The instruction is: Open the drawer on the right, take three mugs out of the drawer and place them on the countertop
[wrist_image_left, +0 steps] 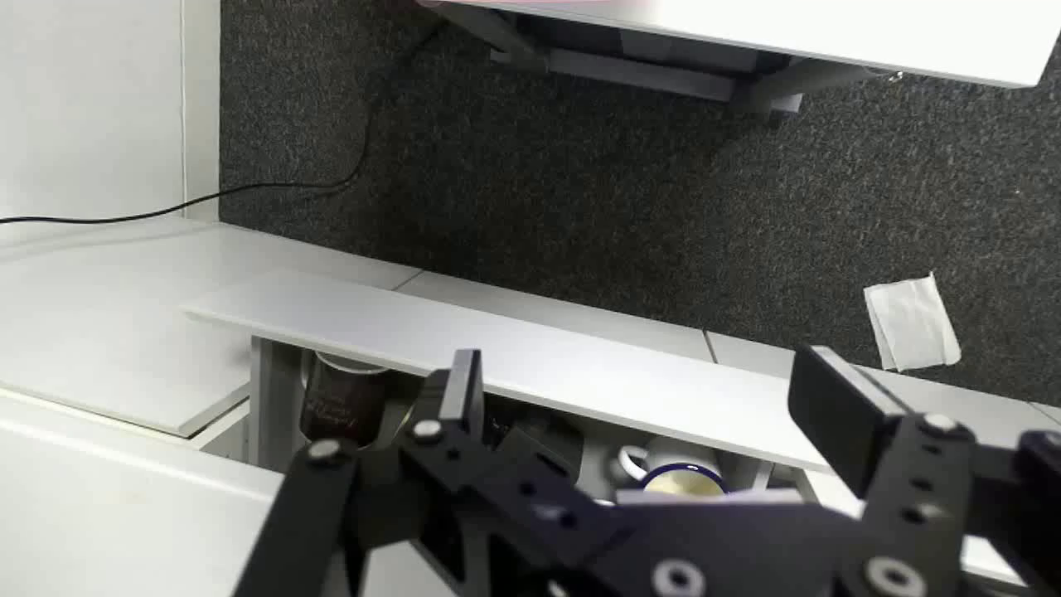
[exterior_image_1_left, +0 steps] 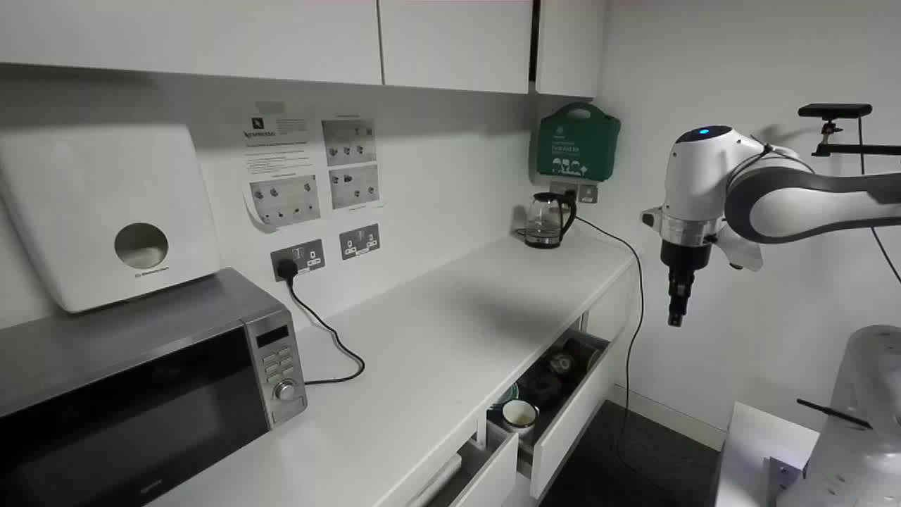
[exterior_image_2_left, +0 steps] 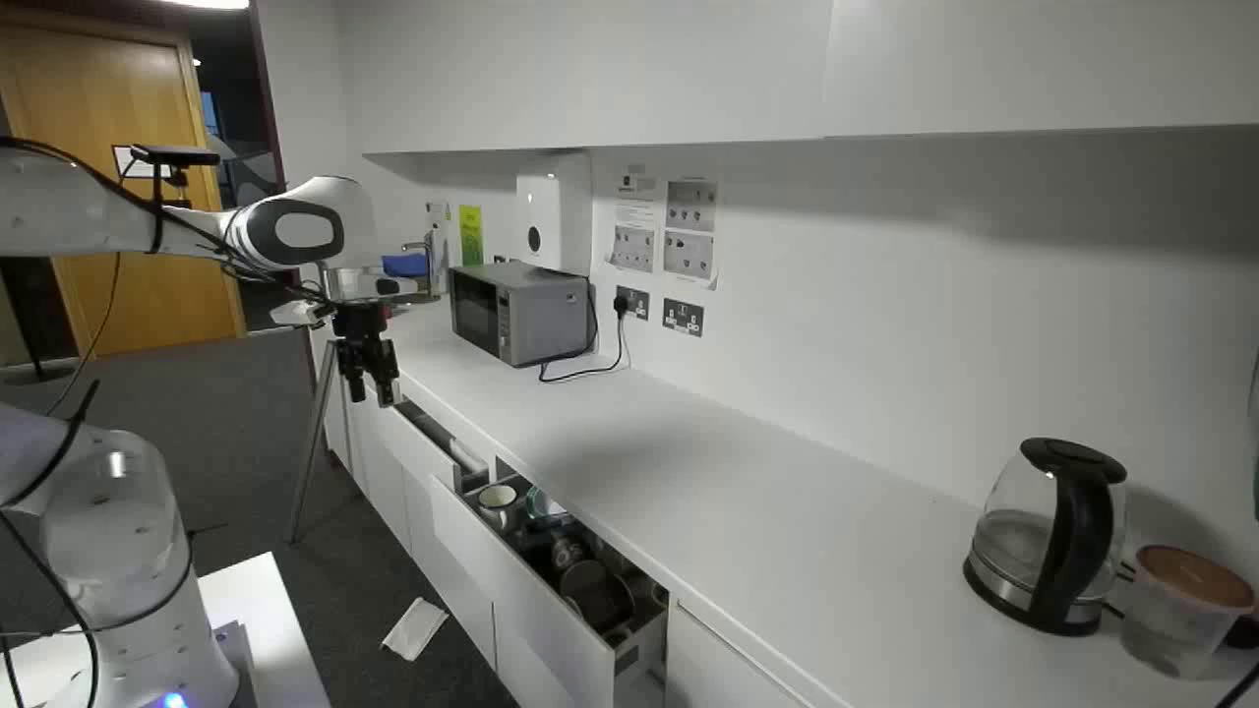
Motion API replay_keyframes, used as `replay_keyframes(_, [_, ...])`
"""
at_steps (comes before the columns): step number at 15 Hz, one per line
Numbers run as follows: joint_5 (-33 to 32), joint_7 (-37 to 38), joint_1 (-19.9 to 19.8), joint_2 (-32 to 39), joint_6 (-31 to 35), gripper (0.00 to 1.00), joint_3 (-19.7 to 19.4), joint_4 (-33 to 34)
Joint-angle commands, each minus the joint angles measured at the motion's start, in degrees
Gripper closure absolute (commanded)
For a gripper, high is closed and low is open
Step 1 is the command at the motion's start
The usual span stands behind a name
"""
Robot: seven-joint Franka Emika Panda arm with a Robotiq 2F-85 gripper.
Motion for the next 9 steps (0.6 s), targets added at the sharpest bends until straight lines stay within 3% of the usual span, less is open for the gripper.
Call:
replay_keyframes(1, [-0.5,0.5,1.0,0.1,-0.2,0.00,-0.7,0.1])
replay_keyframes(5, [-0.1,1.7,0.6,1.5,1.8,0.00,-0.8,0.5])
replay_keyframes(9, [0.6,5.1,-0.3,3.4,11.7,0.00,-1.1,0.0])
